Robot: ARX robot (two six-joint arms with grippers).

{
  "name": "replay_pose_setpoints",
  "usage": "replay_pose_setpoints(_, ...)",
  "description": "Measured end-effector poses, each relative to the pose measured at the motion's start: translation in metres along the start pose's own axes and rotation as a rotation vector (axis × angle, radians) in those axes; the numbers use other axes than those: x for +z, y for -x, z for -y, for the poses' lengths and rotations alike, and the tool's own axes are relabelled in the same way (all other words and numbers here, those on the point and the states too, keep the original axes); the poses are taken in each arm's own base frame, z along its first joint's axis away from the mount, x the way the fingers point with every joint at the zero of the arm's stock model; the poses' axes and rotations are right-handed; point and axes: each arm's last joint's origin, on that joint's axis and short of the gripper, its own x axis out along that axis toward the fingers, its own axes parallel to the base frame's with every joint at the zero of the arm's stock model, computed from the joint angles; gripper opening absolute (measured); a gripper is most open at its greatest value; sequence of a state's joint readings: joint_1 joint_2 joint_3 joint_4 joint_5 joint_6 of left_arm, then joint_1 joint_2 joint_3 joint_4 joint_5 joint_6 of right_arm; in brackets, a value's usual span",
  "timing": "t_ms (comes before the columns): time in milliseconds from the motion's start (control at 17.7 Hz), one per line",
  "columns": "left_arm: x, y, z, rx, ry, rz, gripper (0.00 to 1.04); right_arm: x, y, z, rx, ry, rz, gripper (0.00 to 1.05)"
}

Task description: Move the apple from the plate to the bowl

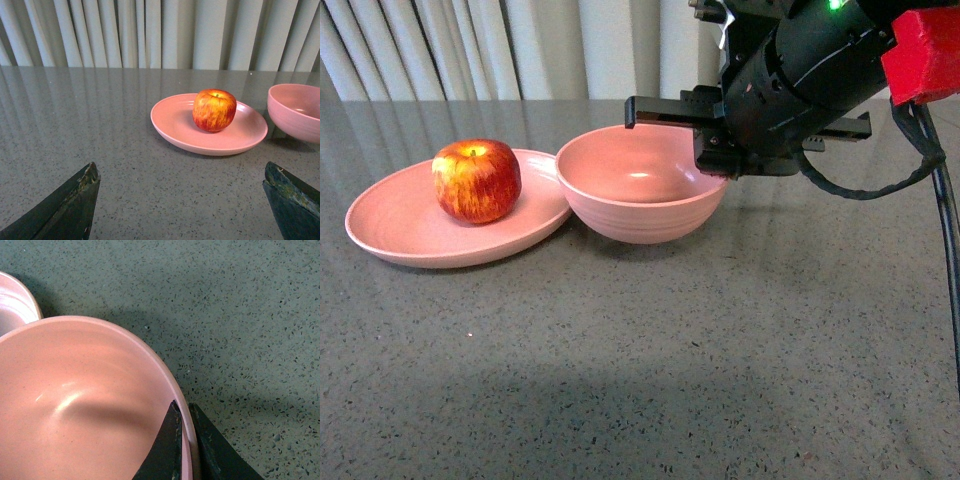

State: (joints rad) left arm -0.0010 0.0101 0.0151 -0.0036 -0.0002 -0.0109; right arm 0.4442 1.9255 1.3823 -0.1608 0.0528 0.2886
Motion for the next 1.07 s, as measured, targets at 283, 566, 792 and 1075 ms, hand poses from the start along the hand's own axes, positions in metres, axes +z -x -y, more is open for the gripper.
replay_pose_setpoints(283, 0.0000, 0.0000, 0.0000, 0.000, 0.000, 0.000, 0.98, -0.0027, -0.0052, 0.0018, -0.014, -0.011, -0.011, 0.03)
replay_pose_setpoints(566, 0.0000, 0.0000, 0.0000, 0.000, 0.000, 0.000, 0.98, -0.0029, -0.0072, 0.0069, -0.030, -0.032, -0.014, 0.03)
replay_pose_setpoints(792, 0.0000, 0.0000, 0.0000, 0.000, 0.000, 0.000, 0.98, -0.0056, -0.0096, 0.0046, -0.027, -0.029, -0.024, 0.03)
replay_pose_setpoints(1075, 0.0000, 0.0000, 0.0000, 0.000, 0.000, 0.000, 0.98, -0.0072, -0.0111, 0.0045, -0.028, -0.032, -0.034, 0.03)
